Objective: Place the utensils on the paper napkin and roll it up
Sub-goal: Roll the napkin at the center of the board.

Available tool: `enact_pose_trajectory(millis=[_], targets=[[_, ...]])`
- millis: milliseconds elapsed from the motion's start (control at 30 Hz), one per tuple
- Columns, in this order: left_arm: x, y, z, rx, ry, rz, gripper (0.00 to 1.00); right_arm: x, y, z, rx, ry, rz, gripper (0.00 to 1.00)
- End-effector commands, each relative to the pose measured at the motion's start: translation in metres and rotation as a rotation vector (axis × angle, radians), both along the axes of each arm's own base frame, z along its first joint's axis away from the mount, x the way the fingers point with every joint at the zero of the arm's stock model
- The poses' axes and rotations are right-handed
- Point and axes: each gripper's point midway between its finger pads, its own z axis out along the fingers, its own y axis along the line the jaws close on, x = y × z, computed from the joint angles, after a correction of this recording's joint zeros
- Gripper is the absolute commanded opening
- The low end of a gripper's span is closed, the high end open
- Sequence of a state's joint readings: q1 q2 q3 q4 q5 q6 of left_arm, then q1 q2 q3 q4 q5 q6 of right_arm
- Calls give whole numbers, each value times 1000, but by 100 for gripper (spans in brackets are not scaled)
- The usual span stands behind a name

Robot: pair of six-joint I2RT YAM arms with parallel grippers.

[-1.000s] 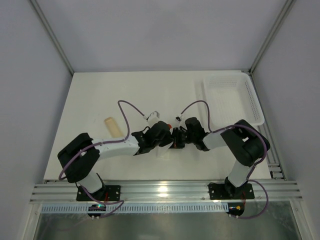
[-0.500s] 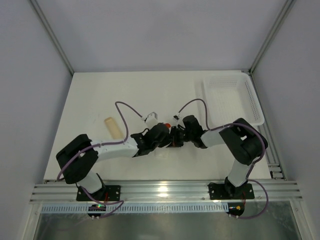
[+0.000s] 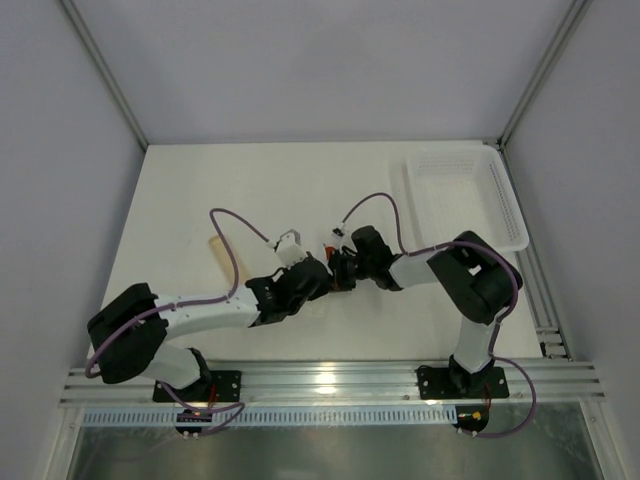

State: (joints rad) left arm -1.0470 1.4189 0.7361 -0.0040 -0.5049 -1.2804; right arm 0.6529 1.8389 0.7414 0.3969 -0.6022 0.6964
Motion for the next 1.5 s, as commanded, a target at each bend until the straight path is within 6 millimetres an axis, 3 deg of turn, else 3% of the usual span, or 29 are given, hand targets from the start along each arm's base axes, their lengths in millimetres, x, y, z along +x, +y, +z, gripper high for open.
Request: enact_pose_trajectory(millis=[0,233,867,1233,1467], targets=[[2,-1,10,-26,-32,20,0,2,-9,-21,-98,-10,-20,4],[3,-9,7,-30,-24,5,0,2,-13,-15,-108,-29,-32,4],[2,-5,23,-24,-63,9,0,1,-17,38,-48,-88,-70,7],[0,-10,17,1,-43,-16,0,11,-70,30,-195,-105,-215,13],[-1,-11,17,4,-41,-26,0,12,-81,41,-170,-90,-269,24]])
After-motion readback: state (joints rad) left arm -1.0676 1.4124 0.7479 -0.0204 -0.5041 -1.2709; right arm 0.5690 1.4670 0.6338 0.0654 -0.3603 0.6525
